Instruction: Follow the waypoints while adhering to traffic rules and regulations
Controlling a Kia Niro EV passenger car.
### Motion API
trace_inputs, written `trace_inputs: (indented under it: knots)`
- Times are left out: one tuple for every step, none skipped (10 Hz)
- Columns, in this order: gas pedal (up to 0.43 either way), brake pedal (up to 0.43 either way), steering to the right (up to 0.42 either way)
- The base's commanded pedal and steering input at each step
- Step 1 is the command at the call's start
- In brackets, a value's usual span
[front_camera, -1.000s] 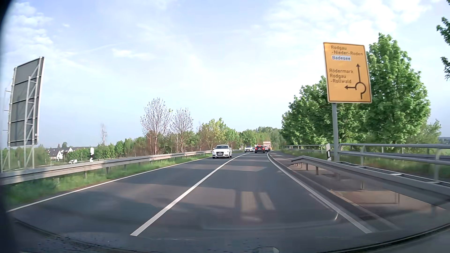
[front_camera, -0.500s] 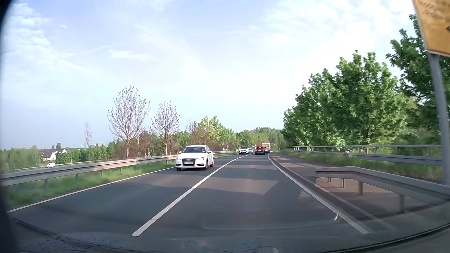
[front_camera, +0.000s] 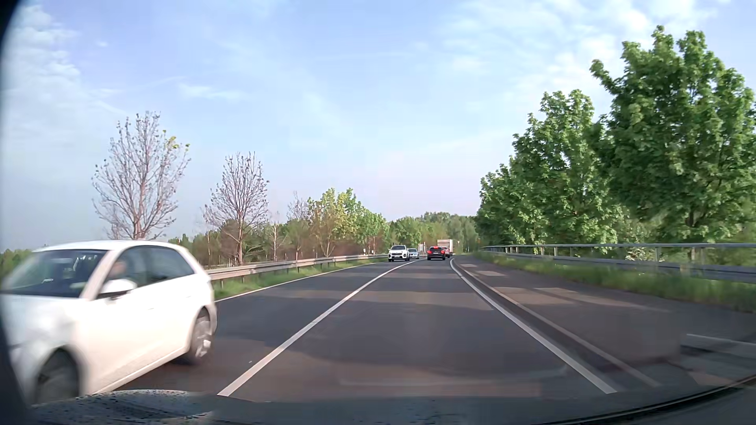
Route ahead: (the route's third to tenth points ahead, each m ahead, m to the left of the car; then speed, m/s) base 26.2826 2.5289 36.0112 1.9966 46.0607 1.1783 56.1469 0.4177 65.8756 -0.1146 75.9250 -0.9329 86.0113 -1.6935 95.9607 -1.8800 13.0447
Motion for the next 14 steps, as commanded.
trace_inputs:
  knots:
    - [0.000,0.000,0.007]
    - [0.000,0.000,0.007]
    - [0.000,0.000,0.007]
    - [0.000,0.000,0.007]
    - [0.000,0.000,0.007]
    - [0.000,0.000,0.008]
    - [0.000,0.000,0.009]
    - [0.000,0.000,0.010]
    - [0.000,0.000,0.010]
    - [0.000,0.000,0.010]
    - [0.000,0.000,0.010]
    - [0.000,0.000,0.010]
    - [0.000,0.000,0.010]
    - [0.000,0.000,0.010]
